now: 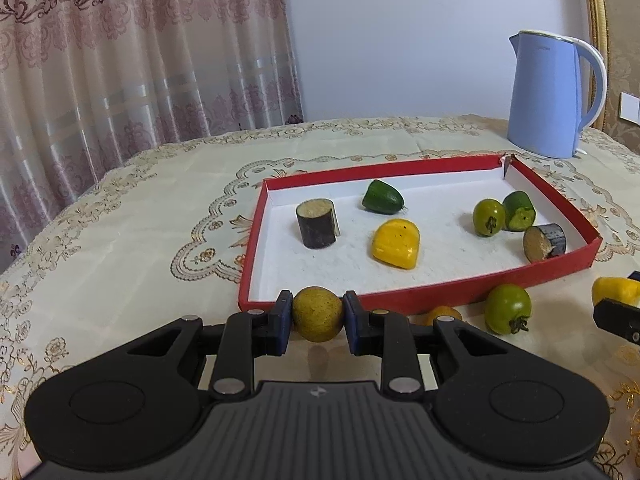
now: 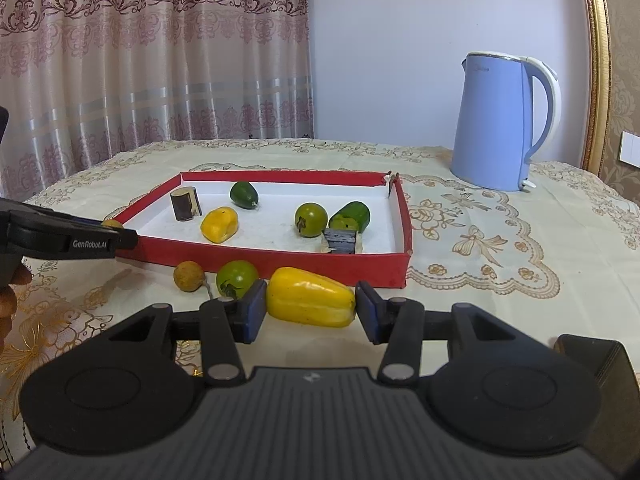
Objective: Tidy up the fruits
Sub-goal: 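Lift the quince over the tray rim and release it with the left gripper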
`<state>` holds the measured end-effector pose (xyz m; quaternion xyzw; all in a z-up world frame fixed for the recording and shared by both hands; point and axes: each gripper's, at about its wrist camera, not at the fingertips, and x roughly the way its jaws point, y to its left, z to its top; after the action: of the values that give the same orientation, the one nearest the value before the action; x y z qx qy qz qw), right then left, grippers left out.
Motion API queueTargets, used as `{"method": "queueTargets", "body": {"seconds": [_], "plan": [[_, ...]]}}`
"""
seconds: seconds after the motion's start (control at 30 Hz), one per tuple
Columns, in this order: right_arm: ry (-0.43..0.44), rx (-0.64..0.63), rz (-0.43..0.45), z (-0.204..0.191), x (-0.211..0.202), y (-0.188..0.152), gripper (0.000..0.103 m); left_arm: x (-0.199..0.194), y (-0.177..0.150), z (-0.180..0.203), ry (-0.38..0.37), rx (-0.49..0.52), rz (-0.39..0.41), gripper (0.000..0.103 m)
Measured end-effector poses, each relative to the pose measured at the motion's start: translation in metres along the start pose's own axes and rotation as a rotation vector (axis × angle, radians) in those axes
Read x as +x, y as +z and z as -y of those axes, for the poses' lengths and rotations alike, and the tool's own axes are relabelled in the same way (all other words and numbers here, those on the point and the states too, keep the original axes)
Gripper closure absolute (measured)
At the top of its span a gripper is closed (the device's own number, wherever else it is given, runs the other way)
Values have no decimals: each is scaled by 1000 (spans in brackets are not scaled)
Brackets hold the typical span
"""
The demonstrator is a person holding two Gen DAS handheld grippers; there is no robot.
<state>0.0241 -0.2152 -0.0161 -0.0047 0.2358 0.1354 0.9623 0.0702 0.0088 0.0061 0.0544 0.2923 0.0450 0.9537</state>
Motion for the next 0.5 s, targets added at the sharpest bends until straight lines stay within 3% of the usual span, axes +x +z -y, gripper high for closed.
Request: {"method": "queueTargets", "body": {"seconds": [0.5], "plan": [[3,-1,0,-1,0,-1,57,9,12,3,23,23,21,77]]}}
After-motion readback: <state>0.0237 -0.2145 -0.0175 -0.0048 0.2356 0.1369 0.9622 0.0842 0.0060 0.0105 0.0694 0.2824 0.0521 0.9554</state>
